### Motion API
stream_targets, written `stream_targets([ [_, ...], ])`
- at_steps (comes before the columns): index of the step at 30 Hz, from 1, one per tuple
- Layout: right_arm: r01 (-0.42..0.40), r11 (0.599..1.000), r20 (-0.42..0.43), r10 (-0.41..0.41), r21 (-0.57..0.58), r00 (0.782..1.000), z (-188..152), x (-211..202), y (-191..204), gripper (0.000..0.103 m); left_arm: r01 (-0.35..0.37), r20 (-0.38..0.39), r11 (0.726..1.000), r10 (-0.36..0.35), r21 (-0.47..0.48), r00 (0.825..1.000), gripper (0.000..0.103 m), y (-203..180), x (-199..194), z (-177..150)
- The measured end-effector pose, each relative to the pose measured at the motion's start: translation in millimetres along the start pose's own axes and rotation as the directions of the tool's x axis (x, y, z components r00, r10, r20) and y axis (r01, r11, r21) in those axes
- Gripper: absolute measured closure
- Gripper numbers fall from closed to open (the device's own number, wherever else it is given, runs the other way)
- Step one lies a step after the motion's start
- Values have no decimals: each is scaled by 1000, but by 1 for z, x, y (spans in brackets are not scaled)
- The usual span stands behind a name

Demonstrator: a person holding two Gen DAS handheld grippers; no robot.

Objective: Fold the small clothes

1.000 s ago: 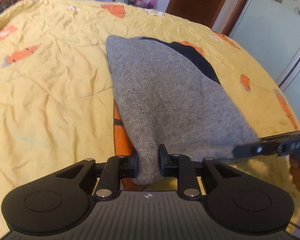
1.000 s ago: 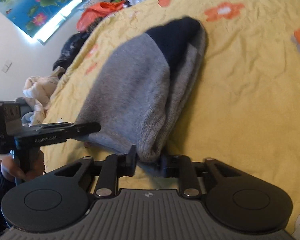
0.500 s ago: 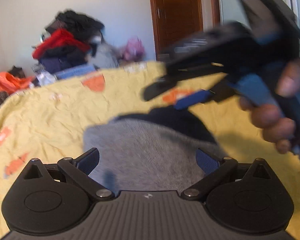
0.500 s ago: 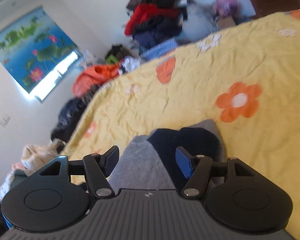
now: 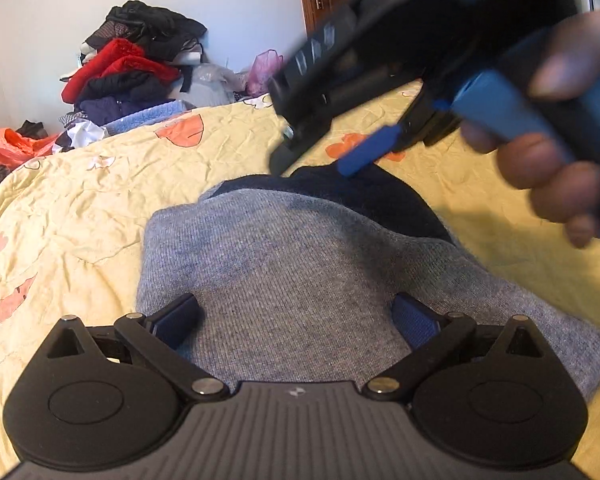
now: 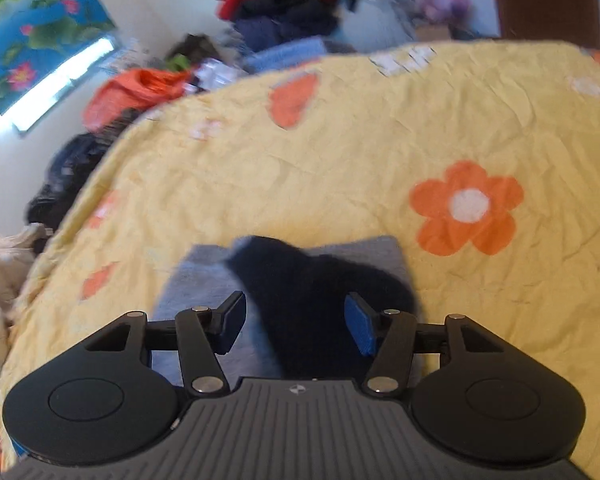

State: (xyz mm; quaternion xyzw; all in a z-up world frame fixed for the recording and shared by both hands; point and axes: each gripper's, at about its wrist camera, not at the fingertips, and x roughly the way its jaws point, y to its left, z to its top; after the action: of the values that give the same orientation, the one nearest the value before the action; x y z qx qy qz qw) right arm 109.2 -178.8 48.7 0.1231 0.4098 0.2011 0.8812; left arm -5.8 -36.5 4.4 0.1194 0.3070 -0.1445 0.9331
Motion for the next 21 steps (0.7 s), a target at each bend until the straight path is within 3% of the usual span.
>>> stream_targets([
  [3, -51, 998, -31, 50, -46, 998, -3, -4, 17, 39, 4, -2, 1000, -4, -1, 1000, 0, 1, 0, 1],
  [6, 25, 997, -107, -33, -79, 994, -5, 23, 20, 34, 9, 4, 1000, -9, 2, 1000, 0, 1, -1, 0],
  [8, 89, 991, -95, -99, -102, 991, -5, 43, 9, 22, 7, 14, 1000, -7, 7, 1000, 0, 0, -2, -2],
  [10, 67, 996, -88, -72, -62, 994, 0, 46, 2, 21, 6, 17, 1000, -6, 10, 1000, 0, 0, -1, -2],
  [12, 83, 994, -105, -91, -77, 990, 3, 42, 10, 28, 3, 24, 1000, -3, 9, 1000, 0, 0, -7, -1],
  [13, 97, 991, -81, -105, -95, 991, 1, 34, 14, 38, 1, 34, 1000, -1, 5, 999, 0, 2, -13, -2],
  [15, 90, 992, -7, -90, -87, 996, -7, 6, 16, 39, -6, 66, 1000, 6, -13, 998, 0, 7, -33, -7],
  [18, 25, 992, 106, -12, -126, 994, -34, -56, 12, 29, -16, 132, 999, 19, -28, 991, 0, 17, -69, -25],
  [19, 28, 988, 142, -6, -153, 990, -48, -80, 9, 22, -23, 143, 999, 28, -35, 989, 0, 21, -79, -32],
  [21, 70, 978, 194, -32, -197, 980, -73, -116, 3, 18, -36, 139, 997, 45, -66, 989, 0, 26, -91, -45],
])
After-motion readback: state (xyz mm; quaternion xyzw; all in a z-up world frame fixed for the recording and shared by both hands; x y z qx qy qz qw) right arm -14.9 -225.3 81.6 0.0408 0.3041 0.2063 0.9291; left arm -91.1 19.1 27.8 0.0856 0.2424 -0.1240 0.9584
